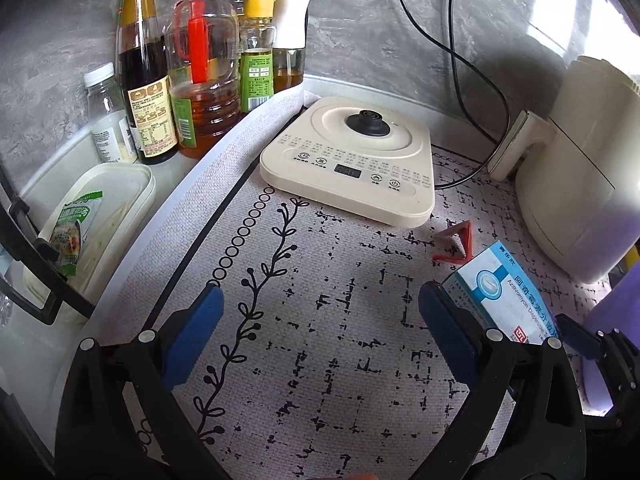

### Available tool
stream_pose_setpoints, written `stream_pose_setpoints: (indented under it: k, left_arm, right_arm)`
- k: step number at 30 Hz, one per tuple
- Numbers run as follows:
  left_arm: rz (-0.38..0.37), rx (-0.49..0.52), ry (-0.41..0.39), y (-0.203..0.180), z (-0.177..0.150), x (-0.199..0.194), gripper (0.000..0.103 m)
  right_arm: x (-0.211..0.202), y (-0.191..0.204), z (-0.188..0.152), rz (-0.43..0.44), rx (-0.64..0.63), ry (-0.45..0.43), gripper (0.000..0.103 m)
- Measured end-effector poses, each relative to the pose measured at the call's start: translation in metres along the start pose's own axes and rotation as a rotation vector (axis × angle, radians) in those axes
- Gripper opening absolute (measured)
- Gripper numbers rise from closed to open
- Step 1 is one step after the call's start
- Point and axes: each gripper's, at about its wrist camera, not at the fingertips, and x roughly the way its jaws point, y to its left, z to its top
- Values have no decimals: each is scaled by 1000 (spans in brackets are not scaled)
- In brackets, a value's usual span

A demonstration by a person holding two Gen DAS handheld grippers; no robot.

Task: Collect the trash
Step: 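Grasp the medicine box with the right tool while the left tool grasps the red piece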

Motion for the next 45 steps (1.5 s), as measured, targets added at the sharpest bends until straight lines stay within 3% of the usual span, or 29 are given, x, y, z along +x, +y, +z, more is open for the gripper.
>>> stream_pose_setpoints:
  k: [7, 13, 15, 24, 31, 36, 45]
  left_arm:
    - [-85, 80, -7, -20, 18, 4, 97]
    - [-180, 170, 3, -43, 29, 16, 95]
    - [-211, 205, 9, -52, 30, 22, 90]
    - [-338, 302, 78, -89, 31, 53, 44]
    - [-334, 301, 120, -96, 27, 76, 29]
    - [-335, 296, 122, -99, 26, 80, 6]
    - [-339, 292, 21, -96, 38, 35, 4]
  right_arm:
    - [-29, -17, 4, -133, 136, -76, 68]
    - [-33, -28, 4, -272, 224, -79, 68]
    - [-34, -31, 4, -308, 257, -80, 68]
    - [-39, -35, 3, -431, 341, -83, 68]
    - [-48, -35, -1, -493, 372, -87, 68]
    - [-54, -35, -4, -519, 379, -94, 68]
    - [-66, -32, 1, -501, 382, -132, 68]
